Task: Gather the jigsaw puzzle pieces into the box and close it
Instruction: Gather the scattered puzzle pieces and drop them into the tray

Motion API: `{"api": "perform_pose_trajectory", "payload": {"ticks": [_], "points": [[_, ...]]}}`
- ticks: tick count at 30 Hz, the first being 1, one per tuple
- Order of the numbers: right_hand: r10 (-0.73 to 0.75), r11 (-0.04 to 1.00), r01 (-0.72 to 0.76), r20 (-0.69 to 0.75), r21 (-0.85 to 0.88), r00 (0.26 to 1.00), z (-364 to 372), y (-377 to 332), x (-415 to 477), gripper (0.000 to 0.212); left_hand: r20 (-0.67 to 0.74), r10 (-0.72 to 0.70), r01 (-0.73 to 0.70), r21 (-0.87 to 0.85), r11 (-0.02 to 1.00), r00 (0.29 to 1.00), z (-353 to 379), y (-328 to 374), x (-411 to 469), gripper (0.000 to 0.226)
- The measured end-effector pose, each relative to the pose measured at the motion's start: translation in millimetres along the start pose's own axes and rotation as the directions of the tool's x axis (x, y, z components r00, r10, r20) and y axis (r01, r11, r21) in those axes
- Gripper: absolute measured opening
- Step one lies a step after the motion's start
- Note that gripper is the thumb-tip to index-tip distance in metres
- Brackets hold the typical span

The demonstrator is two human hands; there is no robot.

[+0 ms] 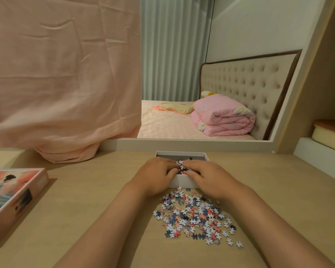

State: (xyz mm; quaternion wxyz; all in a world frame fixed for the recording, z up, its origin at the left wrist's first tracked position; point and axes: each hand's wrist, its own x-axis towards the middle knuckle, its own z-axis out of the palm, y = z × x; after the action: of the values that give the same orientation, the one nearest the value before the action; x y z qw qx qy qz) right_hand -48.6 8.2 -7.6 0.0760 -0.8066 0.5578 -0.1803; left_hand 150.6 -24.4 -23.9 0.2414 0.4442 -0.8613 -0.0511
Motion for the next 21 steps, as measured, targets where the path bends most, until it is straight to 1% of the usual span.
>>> {"api": "perform_pose_trajectory", "payload": {"ticks": [2, 3, 6, 7, 9, 11, 13, 14, 15, 17, 19, 21], "points": [[0.024, 0.995, -0.015, 0.09, -0.1, 0.996, 4.0, 1.5, -4.2, 0.043, 0.043, -0.024, 0.023, 0.015, 1.0, 0.999, 2.6, 0.6, -3.2, 0.041], [0.038, 0.994, -0.027, 0.101, -0.11, 0.994, 3.6, 2.3, -5.6, 0.044, 0.058, -0.035, 0.034, 0.016, 0.999, 0.998, 2.7, 0.3, -4.9, 0.042], [0.024, 0.998, -0.021, 0.063, -0.058, 0.998, -2.9, 1.1, -8.9, 0.042, 0.058, -0.053, 0.053, -0.006, 0.999, 0.997, 1.5, -0.5, -10.3, 0.046], [0.008, 0.999, -0.007, 0.035, -0.043, 0.999, -4.9, -0.8, -11.2, 0.042, 0.03, -0.053, 0.053, 0.0, 0.999, 0.998, 0.9, -0.4, -12.1, 0.048], [-0.038, 0.999, 0.037, -0.057, -0.015, 0.998, -11.2, -5.9, -16.9, 0.037, -0.073, -0.023, 0.027, 0.046, 0.999, 0.997, -2.4, 0.9, -15.7, 0.046], [-0.082, 0.997, 0.079, -0.154, -0.021, 0.985, -18.4, -11.6, -23.5, 0.03, -0.196, 0.041, -0.027, 0.075, 0.997, 0.98, -9.3, 7.1, -19.9, 0.036], [-0.097, 0.995, 0.097, -0.172, -0.009, 0.98, -22.3, -15.1, -30.6, 0.027, -0.28, 0.108, -0.083, 0.099, 0.992, 0.954, -16.7, 18.0, -25.2, 0.022], [-0.087, 0.996, 0.09, -0.146, 0.014, 0.985, -23.0, -16.4, -34.3, 0.028, -0.285, 0.131, -0.103, 0.11, 0.989, 0.95, -20.2, 24.3, -28.4, 0.017], [-0.073, 0.997, 0.076, -0.098, 0.028, 0.993, -22.0, -17.7, -37.8, 0.029, -0.262, 0.148, -0.121, 0.116, 0.986, 0.954, -21.6, 29.1, -31.3, 0.015], [-0.084, 0.996, 0.084, 0.017, -0.017, 0.996, -13.1, -17.8, -42.1, 0.035, -0.153, 0.171, -0.151, 0.134, 0.979, 0.973, -18.1, 34.6, -38.8, 0.018], [-0.099, 0.99, 0.11, 0.119, -0.09, 0.988, -3.4, -15.6, -43.6, 0.041, -0.029, 0.19, -0.182, 0.167, 0.969, 0.981, -7.5, 33.3, -46.5, 0.028], [-0.078, 0.991, 0.096, 0.183, -0.089, 0.98, 2.9, -13.8, -44.3, 0.041, 0.08, 0.147, -0.158, 0.156, 0.975, 0.986, 0.5, 31.9, -53.5, 0.039]]}}
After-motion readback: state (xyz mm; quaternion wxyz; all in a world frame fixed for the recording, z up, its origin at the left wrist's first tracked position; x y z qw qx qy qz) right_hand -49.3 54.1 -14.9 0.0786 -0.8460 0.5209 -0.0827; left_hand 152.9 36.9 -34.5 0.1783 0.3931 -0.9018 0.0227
